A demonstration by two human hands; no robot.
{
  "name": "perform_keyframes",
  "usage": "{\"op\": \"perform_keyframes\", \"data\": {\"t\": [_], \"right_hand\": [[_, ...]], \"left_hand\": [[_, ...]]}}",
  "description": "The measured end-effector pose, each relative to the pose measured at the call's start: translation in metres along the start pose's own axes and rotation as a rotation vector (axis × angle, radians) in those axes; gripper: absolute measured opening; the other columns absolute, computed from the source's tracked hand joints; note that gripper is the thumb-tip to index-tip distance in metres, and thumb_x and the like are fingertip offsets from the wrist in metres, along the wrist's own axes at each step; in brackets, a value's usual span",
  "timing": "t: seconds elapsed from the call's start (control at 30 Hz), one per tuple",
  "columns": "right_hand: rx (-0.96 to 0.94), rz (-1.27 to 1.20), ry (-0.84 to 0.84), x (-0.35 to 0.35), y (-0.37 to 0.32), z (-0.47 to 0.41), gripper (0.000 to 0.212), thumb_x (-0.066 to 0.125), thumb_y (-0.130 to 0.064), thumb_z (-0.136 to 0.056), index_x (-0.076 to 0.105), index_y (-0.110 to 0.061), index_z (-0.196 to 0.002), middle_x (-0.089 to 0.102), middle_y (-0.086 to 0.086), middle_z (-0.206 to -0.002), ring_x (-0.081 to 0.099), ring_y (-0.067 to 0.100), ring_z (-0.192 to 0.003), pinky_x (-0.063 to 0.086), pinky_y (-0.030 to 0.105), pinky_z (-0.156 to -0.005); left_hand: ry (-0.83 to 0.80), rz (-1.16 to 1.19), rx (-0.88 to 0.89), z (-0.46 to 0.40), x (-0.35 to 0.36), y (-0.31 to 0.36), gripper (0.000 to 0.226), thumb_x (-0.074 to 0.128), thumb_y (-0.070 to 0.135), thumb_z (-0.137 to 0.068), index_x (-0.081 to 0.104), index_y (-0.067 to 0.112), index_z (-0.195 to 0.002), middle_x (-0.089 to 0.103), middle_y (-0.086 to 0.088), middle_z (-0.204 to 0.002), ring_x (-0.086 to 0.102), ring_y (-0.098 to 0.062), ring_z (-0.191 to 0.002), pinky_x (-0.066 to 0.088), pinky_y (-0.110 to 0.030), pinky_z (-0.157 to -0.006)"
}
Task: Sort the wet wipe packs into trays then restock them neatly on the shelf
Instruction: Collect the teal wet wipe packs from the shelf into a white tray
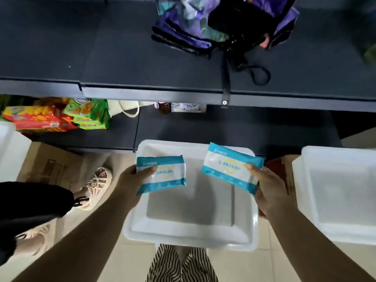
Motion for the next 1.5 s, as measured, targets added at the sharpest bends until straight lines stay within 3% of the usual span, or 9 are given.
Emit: {"op": "perform_keyframes", "data": {"t": [0.13,0.3,0.53,0.7,0.83,0.9,1.03,1.17,1.5], "right_hand": [[0.055,-0.001,0.013,0.002,0.060,-0.062,0.015,0.062,-0.009,-0.084,0.065,-0.010,-0.099,0.069,0.013,-0.105,0.069,0.024,-0.088,0.055,0.037,-0.082],[0.117,0.032,0.015,0.002,0.120,-0.117,0.034,0.065,-0.013,-0.079,0.061,-0.007,-0.112,0.069,0.011,-0.106,0.067,0.027,-0.096,0.053,0.039,-0.085],[0.146,0.030,0.039,0.004,0.150,-0.150,0.033,0.060,-0.008,-0.084,0.058,-0.001,-0.116,0.067,0.016,-0.107,0.066,0.029,-0.096,0.054,0.040,-0.083],[0.169,-0.018,-0.018,0.017,0.151,-0.166,0.017,0.057,-0.007,-0.085,0.062,-0.006,-0.101,0.071,0.012,-0.098,0.070,0.022,-0.082,0.059,0.031,-0.066],[0.212,0.007,-0.119,0.051,0.151,-0.169,0.011,0.053,-0.005,-0.089,0.063,-0.005,-0.094,0.073,0.008,-0.083,0.070,0.019,-0.070,0.059,0.030,-0.061],[0.234,0.043,-0.151,0.075,0.157,-0.169,0.011,0.054,-0.004,-0.088,0.063,-0.004,-0.095,0.070,0.012,-0.090,0.068,0.024,-0.075,0.059,0.036,-0.068],[0.236,0.134,-0.160,0.128,0.175,-0.172,0.005,0.059,-0.003,-0.086,0.061,-0.006,-0.084,0.064,0.014,-0.090,0.062,0.027,-0.080,0.053,0.043,-0.080],[0.017,0.445,-0.057,0.163,0.193,-0.186,0.023,0.065,-0.013,-0.082,0.059,0.008,-0.088,0.055,0.011,-0.084,0.052,0.022,-0.078,0.044,0.034,-0.070],[-0.145,0.750,-0.081,0.158,0.173,-0.162,0.042,0.061,-0.017,-0.087,0.049,-0.006,-0.126,0.058,0.007,-0.118,0.056,0.021,-0.105,0.044,0.026,-0.083]], "left_hand": [[0.055,-0.003,-0.098,-0.073,-0.005,-0.065,0.058,0.087,0.029,-0.055,0.063,0.001,-0.099,0.065,-0.022,-0.105,0.065,-0.038,-0.094,0.052,-0.055,-0.084],[0.171,0.054,-0.123,-0.144,0.012,-0.095,0.005,0.064,0.006,-0.083,0.061,0.008,-0.086,0.066,-0.013,-0.091,0.065,-0.025,-0.080,0.058,-0.031,-0.065],[0.339,0.037,-0.161,-0.191,0.013,-0.113,0.021,0.067,0.017,-0.084,0.064,0.010,-0.104,0.068,-0.009,-0.100,0.066,-0.026,-0.090,0.055,-0.040,-0.082],[0.516,-0.048,-0.122,-0.195,0.011,-0.116,0.010,0.059,0.023,-0.090,0.063,0.014,-0.092,0.066,-0.007,-0.097,0.065,-0.023,-0.089,0.055,-0.029,-0.068],[0.546,-0.294,-0.003,-0.176,0.018,-0.105,0.037,0.046,0.021,-0.095,0.050,-0.006,-0.121,0.057,-0.012,-0.110,0.058,-0.018,-0.085,0.045,-0.013,-0.050],[0.535,-0.379,0.059,-0.157,0.017,-0.102,0.043,0.047,0.019,-0.095,0.043,-0.005,-0.130,0.053,-0.013,-0.126,0.056,-0.020,-0.099,0.042,-0.013,-0.070],[0.504,-0.583,0.332,-0.121,-0.004,-0.088,0.037,0.054,0.022,-0.092,0.054,0.008,-0.127,0.055,-0.004,-0.128,0.053,-0.016,-0.115,0.040,-0.012,-0.080],[0.600,-0.767,0.518,-0.096,-0.039,-0.077,0.042,0.055,0.027,-0.086,0.058,0.006,-0.122,0.056,-0.015,-0.122,0.054,-0.029,-0.111,0.044,-0.036,-0.094],[0.464,-0.859,0.203,-0.093,-0.062,-0.103,0.045,0.052,0.023,-0.092,0.046,0.009,-0.134,0.053,-0.013,-0.133,0.048,-0.030,-0.121,0.036,-0.035,-0.101]]}}
Point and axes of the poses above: each hand's wrist, its own z-axis away from the middle knuckle, its own x-axis out of the palm, y = z × x, the point moved 2 cm from there along -z, towards the middle knuckle
